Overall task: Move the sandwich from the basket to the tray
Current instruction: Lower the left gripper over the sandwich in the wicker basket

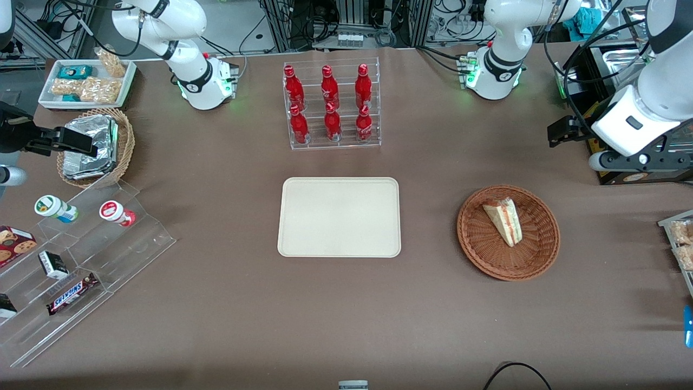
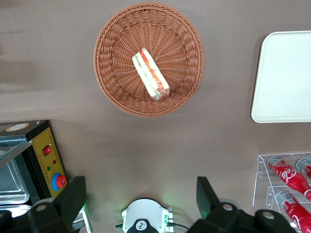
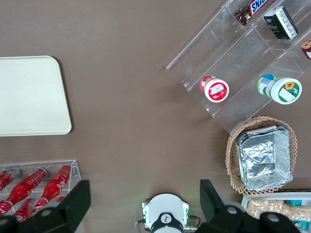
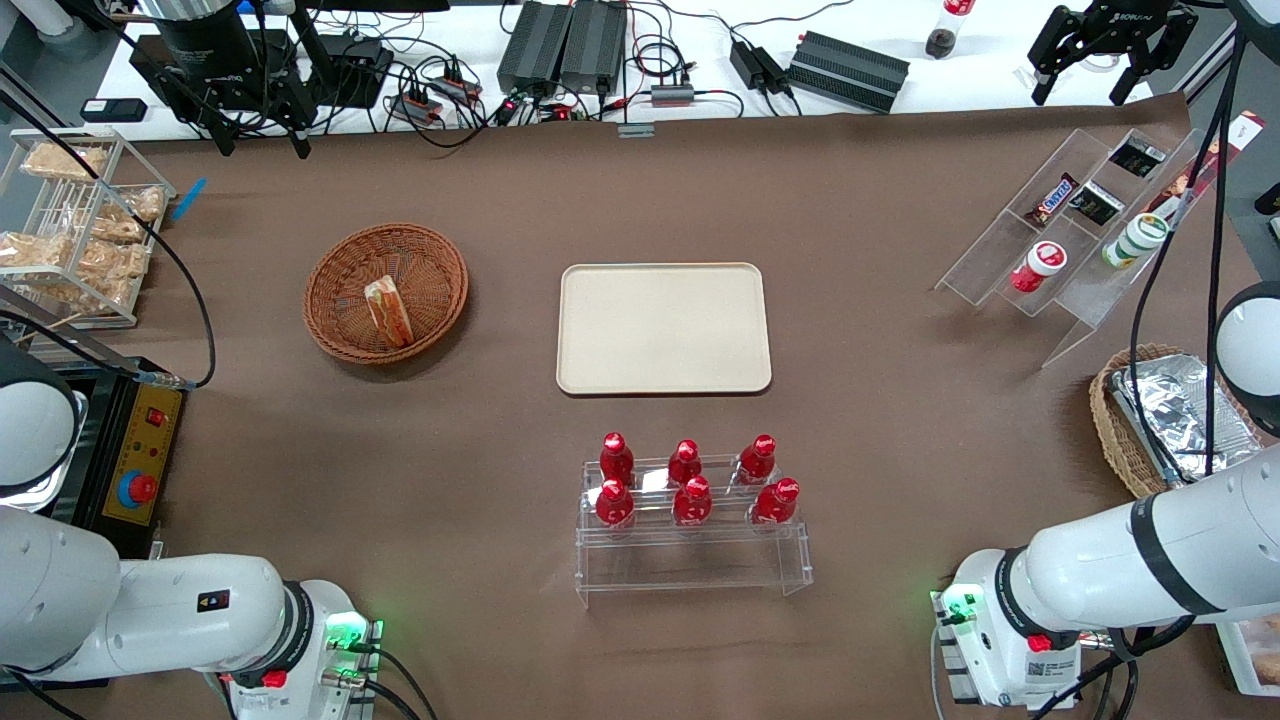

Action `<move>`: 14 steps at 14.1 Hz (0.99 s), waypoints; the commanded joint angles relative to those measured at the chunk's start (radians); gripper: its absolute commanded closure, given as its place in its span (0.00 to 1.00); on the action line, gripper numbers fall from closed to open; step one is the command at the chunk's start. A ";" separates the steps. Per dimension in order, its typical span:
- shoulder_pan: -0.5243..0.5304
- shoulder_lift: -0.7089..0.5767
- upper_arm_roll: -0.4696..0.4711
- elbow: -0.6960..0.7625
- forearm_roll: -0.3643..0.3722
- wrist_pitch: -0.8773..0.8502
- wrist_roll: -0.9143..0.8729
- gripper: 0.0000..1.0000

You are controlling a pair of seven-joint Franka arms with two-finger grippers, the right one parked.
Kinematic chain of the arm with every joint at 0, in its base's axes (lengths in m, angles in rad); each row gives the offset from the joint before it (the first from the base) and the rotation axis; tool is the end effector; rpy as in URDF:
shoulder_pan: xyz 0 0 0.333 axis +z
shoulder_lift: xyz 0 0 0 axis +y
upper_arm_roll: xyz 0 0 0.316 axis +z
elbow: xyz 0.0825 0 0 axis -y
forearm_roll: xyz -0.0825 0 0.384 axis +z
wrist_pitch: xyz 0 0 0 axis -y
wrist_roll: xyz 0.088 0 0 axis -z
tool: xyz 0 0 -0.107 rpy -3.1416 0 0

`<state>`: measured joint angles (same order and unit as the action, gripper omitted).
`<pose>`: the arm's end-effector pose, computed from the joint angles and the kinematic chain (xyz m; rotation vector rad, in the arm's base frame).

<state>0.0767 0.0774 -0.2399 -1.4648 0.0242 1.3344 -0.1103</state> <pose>0.5456 -0.0812 0.6134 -3.0911 0.0786 0.3148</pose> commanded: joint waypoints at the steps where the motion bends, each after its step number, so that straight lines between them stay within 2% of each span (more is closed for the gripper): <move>1: 0.005 0.013 -0.021 0.009 0.003 0.034 -0.015 0.00; 9: 0.038 0.116 -0.010 -0.006 0.000 0.042 -0.081 0.00; 11: 0.038 0.116 -0.009 -0.125 0.000 0.176 -0.087 0.00; 14: 0.041 0.113 -0.007 -0.310 -0.006 0.435 -0.227 0.00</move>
<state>0.1090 0.2138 -0.2393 -1.6593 0.0242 1.6491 -0.2541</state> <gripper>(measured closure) 0.000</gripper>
